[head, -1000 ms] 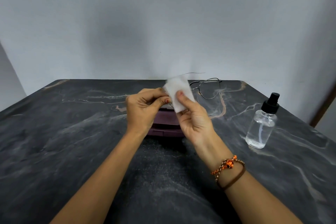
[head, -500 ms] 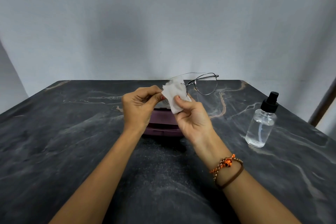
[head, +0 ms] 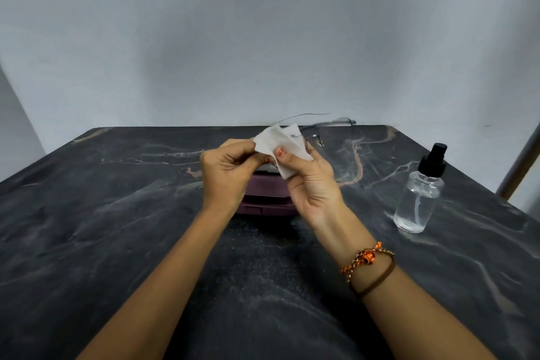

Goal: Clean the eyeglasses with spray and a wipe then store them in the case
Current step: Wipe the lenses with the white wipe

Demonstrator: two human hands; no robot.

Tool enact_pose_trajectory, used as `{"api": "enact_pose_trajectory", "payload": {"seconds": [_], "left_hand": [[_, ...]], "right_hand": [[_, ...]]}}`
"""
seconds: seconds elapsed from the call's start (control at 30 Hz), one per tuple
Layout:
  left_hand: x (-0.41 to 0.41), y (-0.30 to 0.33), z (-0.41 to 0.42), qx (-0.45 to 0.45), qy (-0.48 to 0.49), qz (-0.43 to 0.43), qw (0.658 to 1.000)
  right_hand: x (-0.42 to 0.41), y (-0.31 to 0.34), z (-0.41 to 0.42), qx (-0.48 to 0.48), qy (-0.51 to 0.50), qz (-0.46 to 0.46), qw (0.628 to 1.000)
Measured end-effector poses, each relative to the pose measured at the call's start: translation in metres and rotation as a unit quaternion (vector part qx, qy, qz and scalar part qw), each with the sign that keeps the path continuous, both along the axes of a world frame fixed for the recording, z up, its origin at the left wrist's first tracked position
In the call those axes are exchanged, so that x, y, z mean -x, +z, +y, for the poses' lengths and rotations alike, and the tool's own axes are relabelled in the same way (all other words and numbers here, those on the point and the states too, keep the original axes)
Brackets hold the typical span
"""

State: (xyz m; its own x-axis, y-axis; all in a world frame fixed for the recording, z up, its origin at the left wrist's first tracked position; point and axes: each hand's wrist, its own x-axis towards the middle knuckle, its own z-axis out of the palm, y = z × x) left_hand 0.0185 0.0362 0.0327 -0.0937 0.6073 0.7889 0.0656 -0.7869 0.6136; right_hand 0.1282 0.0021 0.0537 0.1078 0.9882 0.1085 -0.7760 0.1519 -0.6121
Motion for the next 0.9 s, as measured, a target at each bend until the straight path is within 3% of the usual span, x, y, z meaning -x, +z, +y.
{"api": "enact_pose_trajectory", "payload": {"seconds": [0.13, 0.37, 0.6, 0.9], "left_hand": [[0.003, 0.002, 0.004, 0.025, -0.023, -0.045, 0.998], [0.002, 0.002, 0.002, -0.005, -0.011, -0.005, 1.0], [0.003, 0.0, 0.005, -0.006, -0.01, -0.006, 1.0], [0.003, 0.0, 0.003, -0.012, -0.012, 0.014, 1.0]], "right_hand": [[-0.003, 0.001, 0.001, -0.011, 0.022, -0.034, 0.999], [-0.013, -0.001, 0.0, 0.029, -0.026, -0.089, 0.995], [-0.005, -0.002, 0.004, 0.011, 0.027, 0.048, 0.998], [-0.006, -0.005, 0.002, 0.013, -0.003, -0.056, 0.998]]}}
